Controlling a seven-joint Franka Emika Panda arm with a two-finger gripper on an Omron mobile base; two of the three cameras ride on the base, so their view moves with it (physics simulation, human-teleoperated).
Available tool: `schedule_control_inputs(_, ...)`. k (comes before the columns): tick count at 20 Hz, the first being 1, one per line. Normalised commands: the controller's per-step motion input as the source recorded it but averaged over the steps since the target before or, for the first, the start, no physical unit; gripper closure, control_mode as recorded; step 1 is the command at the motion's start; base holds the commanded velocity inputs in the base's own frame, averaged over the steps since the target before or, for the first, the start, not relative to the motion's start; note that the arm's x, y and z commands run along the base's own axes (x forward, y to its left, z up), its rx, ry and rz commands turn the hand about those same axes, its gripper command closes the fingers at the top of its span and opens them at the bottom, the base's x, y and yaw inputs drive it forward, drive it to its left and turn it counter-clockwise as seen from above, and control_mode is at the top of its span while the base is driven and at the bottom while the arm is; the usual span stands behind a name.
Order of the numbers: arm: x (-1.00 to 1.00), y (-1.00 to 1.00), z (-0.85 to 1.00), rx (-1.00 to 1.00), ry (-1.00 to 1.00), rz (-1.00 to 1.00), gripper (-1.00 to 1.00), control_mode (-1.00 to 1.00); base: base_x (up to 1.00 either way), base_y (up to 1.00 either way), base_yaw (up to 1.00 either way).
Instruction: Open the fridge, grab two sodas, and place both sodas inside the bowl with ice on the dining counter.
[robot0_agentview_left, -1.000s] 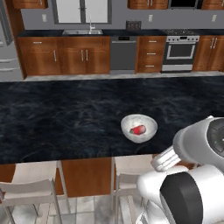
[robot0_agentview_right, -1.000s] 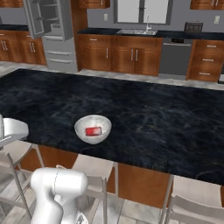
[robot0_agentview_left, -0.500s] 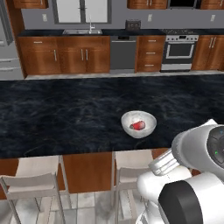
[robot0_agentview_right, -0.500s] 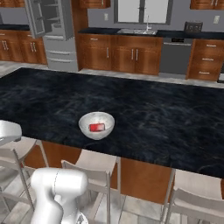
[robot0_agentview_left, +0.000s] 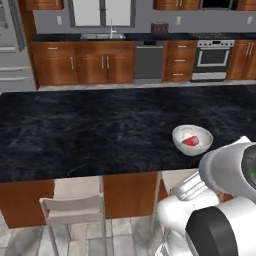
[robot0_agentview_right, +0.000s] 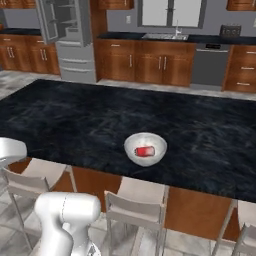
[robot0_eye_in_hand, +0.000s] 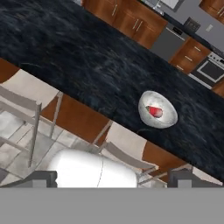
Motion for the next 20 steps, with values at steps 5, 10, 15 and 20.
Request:
schedule_control_inputs(5,0.00,0.00,0.00,0.00,0.00,0.00,-1.00,1.00,0.04,1.00,-0.06)
schedule_control_inputs(10,0.00,0.00,0.00,0.00,0.00,0.00,-1.00,1.00,0.08,1.00,-0.07)
schedule_control_inputs(15,0.00,0.00,0.00,0.00,0.00,0.00,-1.00,1.00,0.17,1.00,-0.09)
schedule_control_inputs(20,0.00,0.00,0.00,0.00,0.00,0.00,-1.00,1.00,0.22,1.00,-0.09)
